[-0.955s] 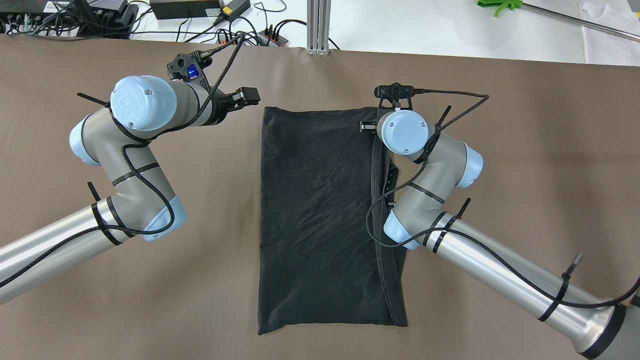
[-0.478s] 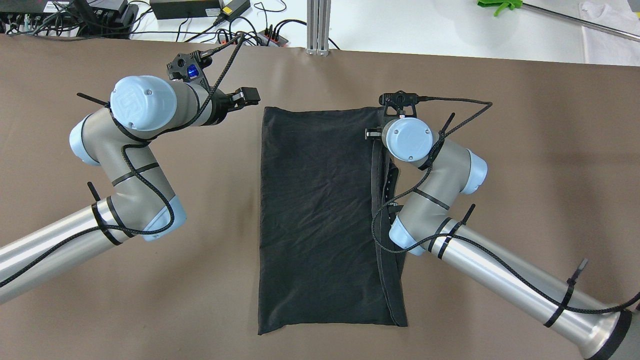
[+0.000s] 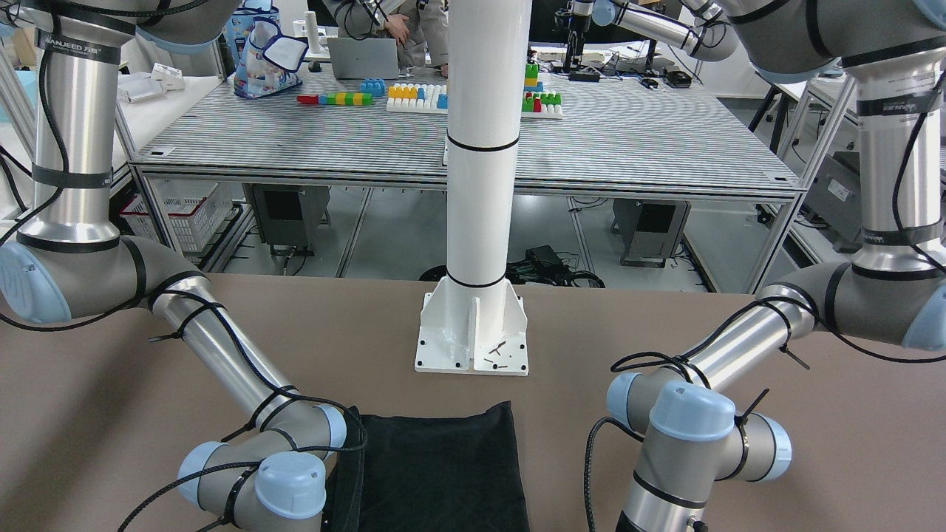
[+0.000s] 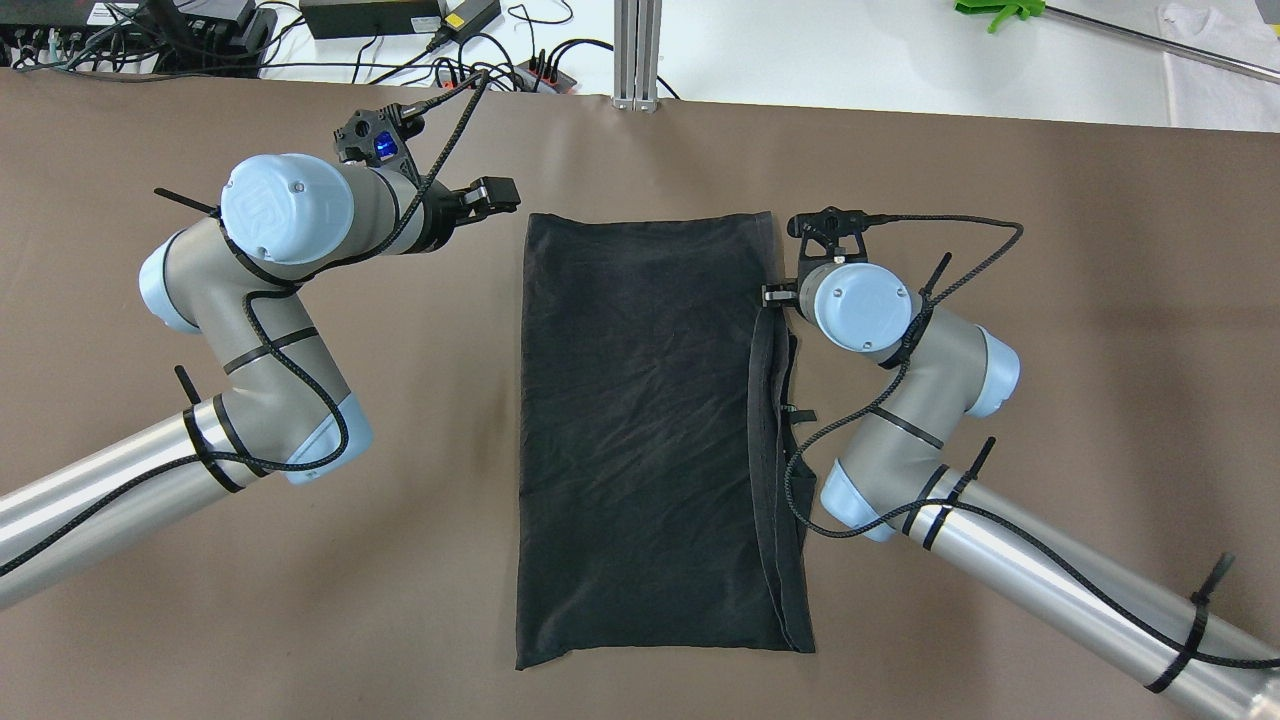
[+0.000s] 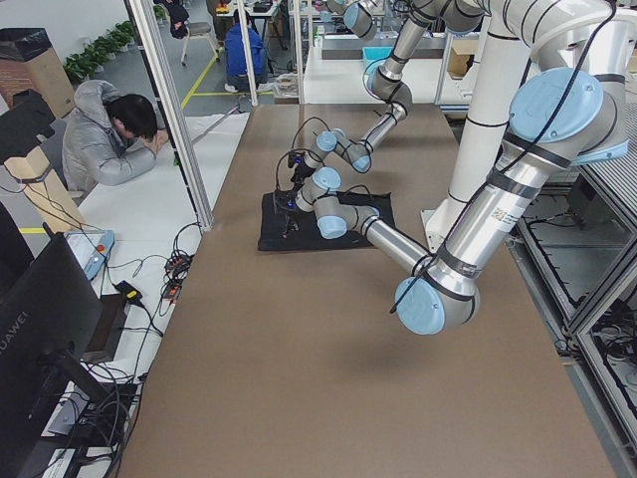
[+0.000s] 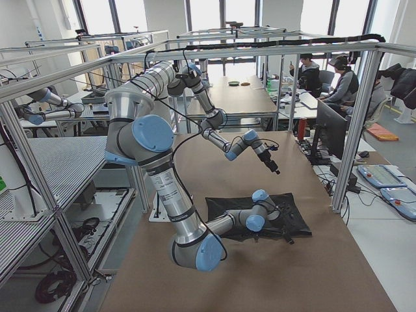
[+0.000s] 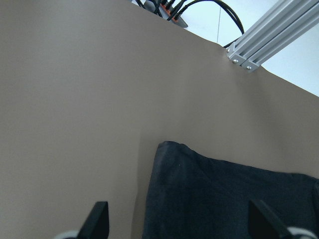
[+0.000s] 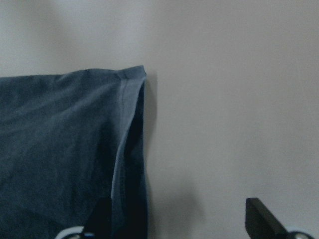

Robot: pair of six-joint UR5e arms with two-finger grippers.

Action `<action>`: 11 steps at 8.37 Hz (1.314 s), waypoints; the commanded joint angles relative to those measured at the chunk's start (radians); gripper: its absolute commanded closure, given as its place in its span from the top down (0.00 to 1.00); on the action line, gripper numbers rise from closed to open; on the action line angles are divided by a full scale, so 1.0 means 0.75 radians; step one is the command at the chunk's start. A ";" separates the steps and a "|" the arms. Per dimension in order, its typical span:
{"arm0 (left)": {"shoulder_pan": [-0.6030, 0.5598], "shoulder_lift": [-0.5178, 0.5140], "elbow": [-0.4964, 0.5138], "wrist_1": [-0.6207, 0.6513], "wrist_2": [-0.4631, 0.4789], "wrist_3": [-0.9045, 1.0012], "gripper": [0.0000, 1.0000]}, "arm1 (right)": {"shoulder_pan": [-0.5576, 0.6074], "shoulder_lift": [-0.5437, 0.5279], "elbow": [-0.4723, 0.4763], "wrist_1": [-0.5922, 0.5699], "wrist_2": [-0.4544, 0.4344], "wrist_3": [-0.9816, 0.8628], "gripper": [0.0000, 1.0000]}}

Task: Fold clothes
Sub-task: 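Move the right gripper along the shirt's side edge toward the robot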

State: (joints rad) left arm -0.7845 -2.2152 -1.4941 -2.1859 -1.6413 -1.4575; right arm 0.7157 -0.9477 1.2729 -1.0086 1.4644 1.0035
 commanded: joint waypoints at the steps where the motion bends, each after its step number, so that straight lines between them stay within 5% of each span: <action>1: 0.005 0.000 0.000 0.000 0.004 -0.004 1.00 | 0.001 -0.103 0.068 0.005 0.009 -0.054 0.94; 5: 0.003 0.000 0.000 0.000 0.004 -0.002 1.00 | 0.054 -0.044 0.168 -0.086 0.213 -0.041 0.94; 11: 0.007 0.002 -0.002 0.000 0.004 -0.006 1.00 | -0.075 0.010 0.164 -0.179 0.162 0.124 0.94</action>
State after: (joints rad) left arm -0.7809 -2.2141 -1.4955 -2.1859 -1.6383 -1.4614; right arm 0.6909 -0.9346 1.4013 -1.1400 1.6035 1.0863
